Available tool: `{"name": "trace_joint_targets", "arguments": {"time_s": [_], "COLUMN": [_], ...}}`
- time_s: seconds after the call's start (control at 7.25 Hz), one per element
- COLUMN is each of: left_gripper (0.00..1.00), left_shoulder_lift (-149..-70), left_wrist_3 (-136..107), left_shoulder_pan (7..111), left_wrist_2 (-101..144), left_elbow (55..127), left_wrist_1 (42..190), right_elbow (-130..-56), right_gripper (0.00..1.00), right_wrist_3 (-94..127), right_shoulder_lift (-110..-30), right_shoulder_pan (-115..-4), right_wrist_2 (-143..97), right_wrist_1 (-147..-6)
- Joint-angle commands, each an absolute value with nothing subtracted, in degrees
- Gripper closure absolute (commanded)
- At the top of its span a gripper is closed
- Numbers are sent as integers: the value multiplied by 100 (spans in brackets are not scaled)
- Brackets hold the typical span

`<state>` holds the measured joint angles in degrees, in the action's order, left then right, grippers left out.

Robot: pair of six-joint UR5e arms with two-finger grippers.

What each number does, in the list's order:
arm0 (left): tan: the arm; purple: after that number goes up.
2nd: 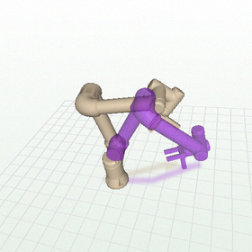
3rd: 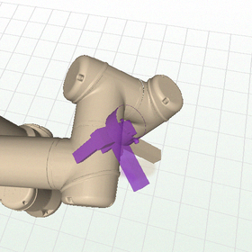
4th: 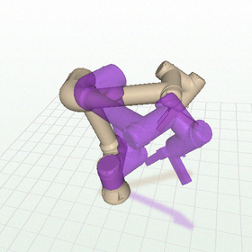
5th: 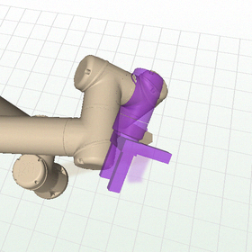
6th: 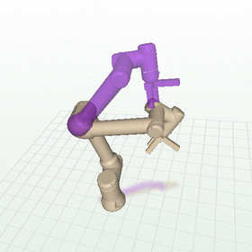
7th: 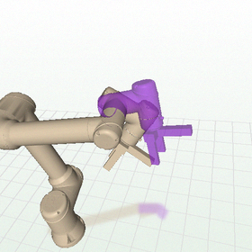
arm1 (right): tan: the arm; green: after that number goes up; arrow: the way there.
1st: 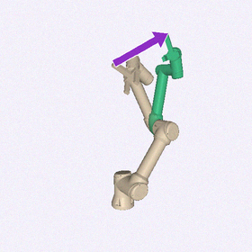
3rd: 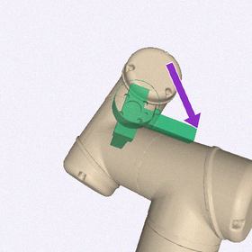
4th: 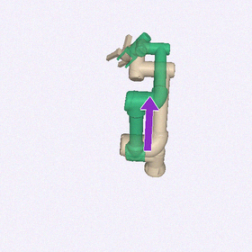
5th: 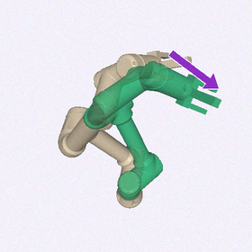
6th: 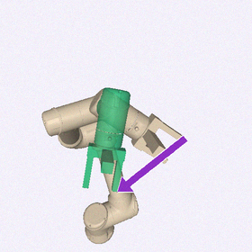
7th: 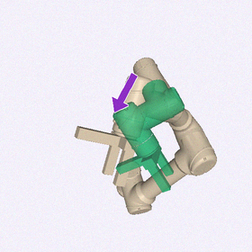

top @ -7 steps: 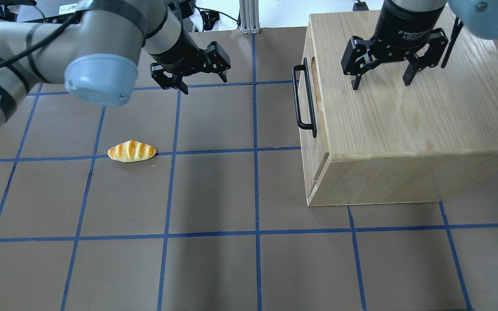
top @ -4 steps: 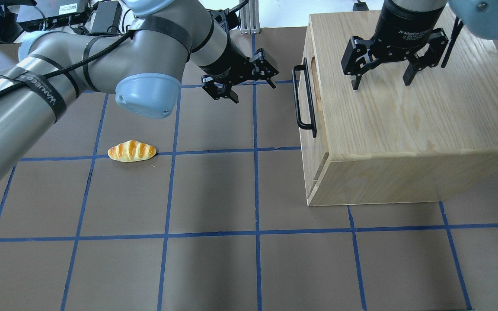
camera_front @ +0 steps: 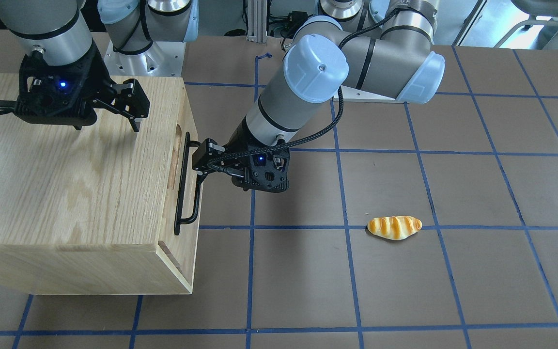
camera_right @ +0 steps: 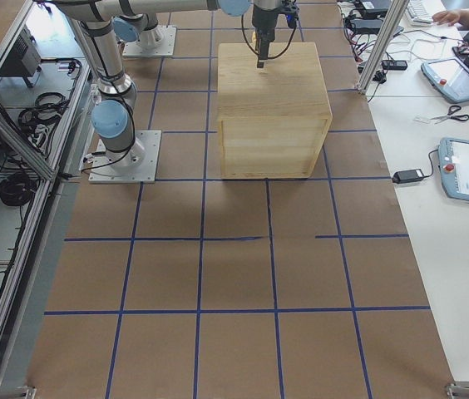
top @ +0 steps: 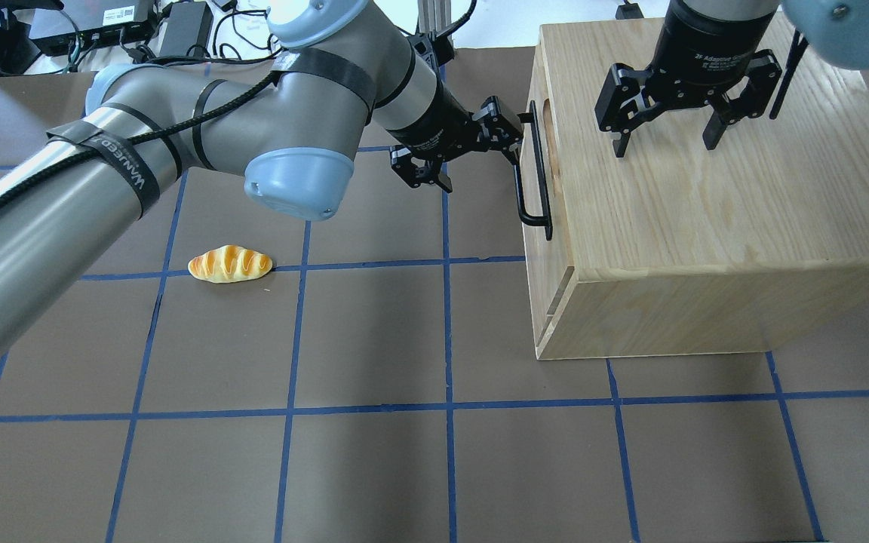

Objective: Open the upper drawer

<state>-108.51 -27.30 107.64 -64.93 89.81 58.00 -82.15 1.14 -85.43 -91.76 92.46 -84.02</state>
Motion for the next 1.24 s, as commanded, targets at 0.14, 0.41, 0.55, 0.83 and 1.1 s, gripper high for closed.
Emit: {"name": "trace_joint_targets", "arguments": {"time_s": [0.14, 0.41, 0.55, 0.83, 1.1], "left_gripper": [0, 0, 0, 0, 0], "left_shoulder_lift": [-10916, -10951, -10960, -11013, -11004], "left_wrist_3": [-2865, -2830, -2804, -2760, -2550], "left_shoulder_pan": [10819, 10819, 10837, 10837, 10837], "left_wrist_2": [-6311, -6337, -6363, -6381, -6511], "left_elbow": [9017, 9026, 9026, 9026, 9026], "left_wrist_1": [5626, 5616, 5616, 5634, 5643], "right_elbow": [-8209, -8218, -8218, -8209, -8218], "right_gripper": [0, 0, 0, 0, 0], "right_wrist_3": [105, 106, 114, 114, 106], "right_shoulder_lift": [-8543, -8543, -8543, -8543, -8543], "right_shoulder_pan": [-9167, -9176, -9167, -9176, -9167], "right_wrist_2": [9246, 9246, 9246, 9246, 9246], "right_wrist_1": [-8402, -8402, -8402, -8402, -8402]}}
